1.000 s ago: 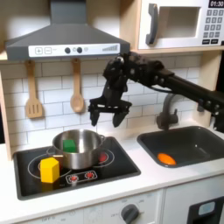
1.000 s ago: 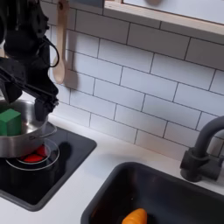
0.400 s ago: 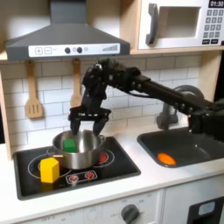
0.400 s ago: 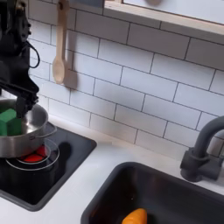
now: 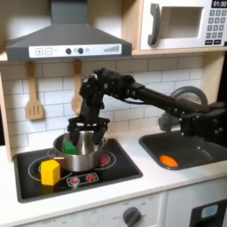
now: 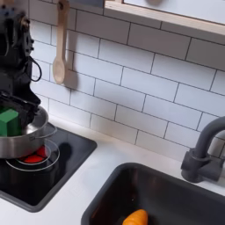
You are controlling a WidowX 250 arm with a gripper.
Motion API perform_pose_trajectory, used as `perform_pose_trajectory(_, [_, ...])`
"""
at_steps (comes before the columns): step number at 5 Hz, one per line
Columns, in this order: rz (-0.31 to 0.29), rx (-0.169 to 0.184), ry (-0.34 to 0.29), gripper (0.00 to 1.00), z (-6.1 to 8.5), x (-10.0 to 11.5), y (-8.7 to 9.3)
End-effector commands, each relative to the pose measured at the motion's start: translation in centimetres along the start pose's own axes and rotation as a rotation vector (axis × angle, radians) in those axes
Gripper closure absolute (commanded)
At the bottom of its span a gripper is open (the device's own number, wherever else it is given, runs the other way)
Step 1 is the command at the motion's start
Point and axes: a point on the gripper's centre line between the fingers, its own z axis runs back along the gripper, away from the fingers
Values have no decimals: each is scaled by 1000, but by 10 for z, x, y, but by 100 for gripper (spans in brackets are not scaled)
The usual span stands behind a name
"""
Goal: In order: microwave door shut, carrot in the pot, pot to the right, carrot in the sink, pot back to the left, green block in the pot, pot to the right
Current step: 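Drag the pot to the right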
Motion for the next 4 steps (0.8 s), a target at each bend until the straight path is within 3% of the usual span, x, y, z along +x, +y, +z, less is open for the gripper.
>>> perform_pose_trajectory(1, [15,-34,28,0,-15,4,-3])
perform_pose_trajectory(4, [-23,-77,43,0,-15,-3,-24])
